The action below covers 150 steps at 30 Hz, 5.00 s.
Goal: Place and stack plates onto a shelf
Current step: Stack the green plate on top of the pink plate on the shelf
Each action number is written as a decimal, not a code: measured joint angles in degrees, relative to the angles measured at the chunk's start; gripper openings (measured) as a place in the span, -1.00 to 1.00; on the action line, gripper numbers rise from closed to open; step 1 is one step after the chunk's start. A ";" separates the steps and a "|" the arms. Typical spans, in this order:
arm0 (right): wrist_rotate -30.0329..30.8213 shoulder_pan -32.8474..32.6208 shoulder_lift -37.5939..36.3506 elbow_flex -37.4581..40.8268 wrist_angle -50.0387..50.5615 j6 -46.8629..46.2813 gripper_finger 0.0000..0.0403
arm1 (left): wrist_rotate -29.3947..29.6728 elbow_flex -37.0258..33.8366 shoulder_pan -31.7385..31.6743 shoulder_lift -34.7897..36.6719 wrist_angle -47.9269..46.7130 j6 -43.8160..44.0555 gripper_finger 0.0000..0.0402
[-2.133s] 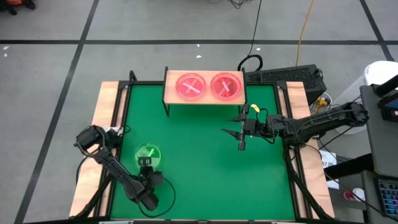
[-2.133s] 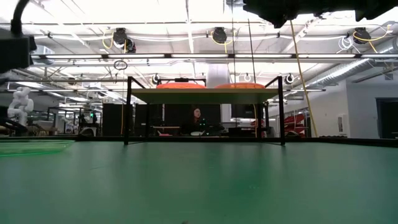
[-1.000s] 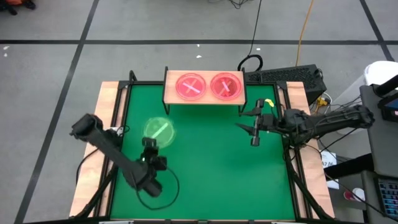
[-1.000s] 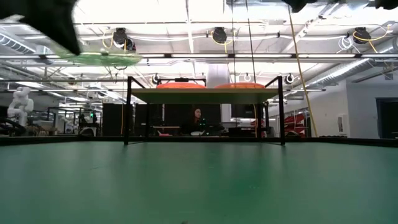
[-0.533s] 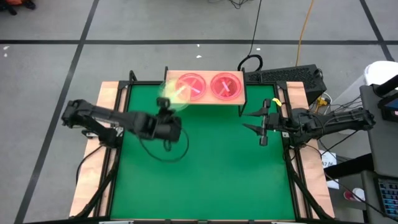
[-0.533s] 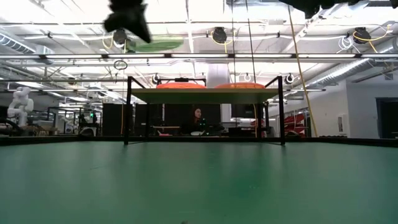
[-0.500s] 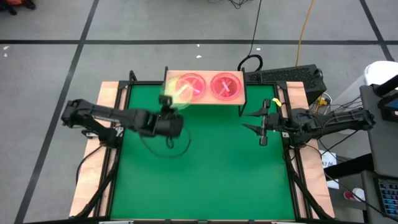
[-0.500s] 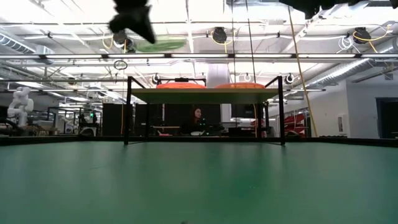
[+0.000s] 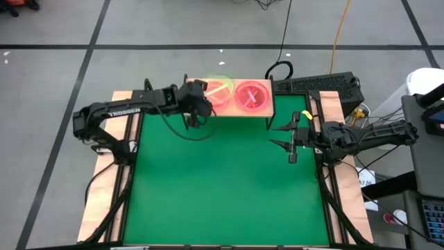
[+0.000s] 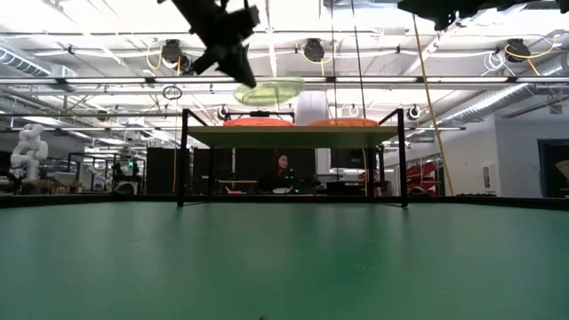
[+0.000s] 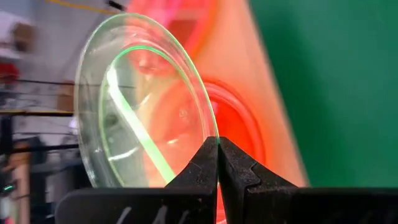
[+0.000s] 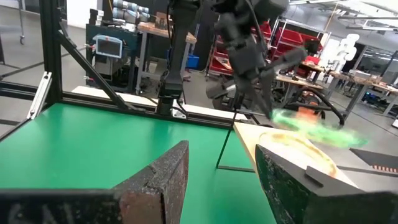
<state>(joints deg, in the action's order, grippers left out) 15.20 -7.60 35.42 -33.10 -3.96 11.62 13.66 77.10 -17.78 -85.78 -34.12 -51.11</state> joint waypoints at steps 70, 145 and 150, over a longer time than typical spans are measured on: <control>12.08 0.50 -35.01 31.92 -18.87 4.09 -0.92 | -1.70 -0.02 -4.04 -4.98 -5.97 8.03 -0.89; 13.11 0.50 -34.99 32.24 -16.35 1.47 -0.92 | -0.21 -0.02 -4.18 -4.94 -2.22 14.18 -0.89; 13.11 0.50 -34.99 32.24 -16.33 1.48 -0.92 | -0.25 -0.02 -4.19 -4.94 -1.22 14.34 -0.89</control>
<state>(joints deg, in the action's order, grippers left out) 28.32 -7.09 0.43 -0.86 -20.29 13.10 13.41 77.08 -21.97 -90.72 -35.34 -36.77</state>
